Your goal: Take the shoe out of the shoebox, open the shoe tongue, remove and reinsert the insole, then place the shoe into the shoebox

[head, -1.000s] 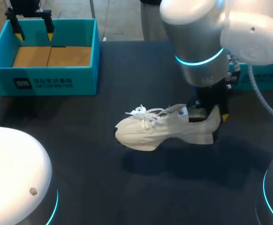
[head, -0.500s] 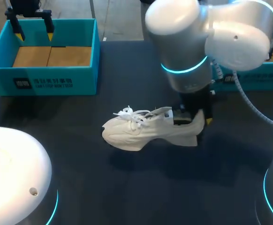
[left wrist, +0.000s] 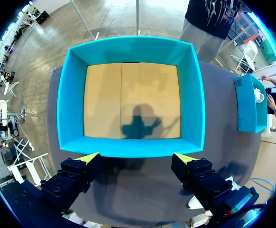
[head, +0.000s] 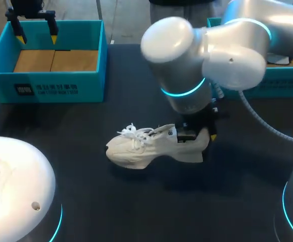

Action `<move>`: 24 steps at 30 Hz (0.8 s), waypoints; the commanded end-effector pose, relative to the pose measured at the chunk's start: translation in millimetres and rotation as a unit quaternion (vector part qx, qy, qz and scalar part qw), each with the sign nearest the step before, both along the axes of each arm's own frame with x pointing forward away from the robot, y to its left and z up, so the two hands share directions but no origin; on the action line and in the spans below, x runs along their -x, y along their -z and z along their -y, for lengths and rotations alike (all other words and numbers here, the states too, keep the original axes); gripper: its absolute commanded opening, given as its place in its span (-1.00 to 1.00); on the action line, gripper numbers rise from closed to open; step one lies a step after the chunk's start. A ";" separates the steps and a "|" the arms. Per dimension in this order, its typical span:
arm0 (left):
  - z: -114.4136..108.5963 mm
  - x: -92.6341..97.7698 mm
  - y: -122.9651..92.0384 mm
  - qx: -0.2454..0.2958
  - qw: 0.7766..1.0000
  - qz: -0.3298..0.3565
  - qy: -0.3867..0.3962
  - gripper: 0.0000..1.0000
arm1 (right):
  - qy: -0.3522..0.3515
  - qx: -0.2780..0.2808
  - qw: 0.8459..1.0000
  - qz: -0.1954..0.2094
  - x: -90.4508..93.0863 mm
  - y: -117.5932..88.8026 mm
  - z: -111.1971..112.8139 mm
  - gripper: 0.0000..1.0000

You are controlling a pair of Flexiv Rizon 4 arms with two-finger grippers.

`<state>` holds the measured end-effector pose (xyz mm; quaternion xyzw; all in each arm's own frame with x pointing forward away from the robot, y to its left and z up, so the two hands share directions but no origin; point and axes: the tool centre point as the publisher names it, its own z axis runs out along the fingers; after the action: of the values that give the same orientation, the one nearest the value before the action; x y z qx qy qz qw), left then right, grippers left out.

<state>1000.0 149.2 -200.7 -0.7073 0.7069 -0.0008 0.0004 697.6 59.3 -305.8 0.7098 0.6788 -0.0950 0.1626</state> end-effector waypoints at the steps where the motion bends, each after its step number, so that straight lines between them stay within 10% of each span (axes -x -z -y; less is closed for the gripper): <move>1: -0.2 0.1 -0.3 0.000 1.000 0.000 0.000 1.00 | 0.005 0.008 1.000 -0.001 -2.0 20.5 -13.0 -1.00; 24: -0.2 0.1 -0.3 0.000 1.000 0.000 0.000 1.00 | 0.009 0.029 0.999 -0.010 4.0 78.4 -14.1 -1.00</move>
<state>1000.0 149.2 -200.7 -0.7074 0.7068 -0.0008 0.0004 692.7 66.9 -376.9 0.7098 0.6722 -0.1198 0.1733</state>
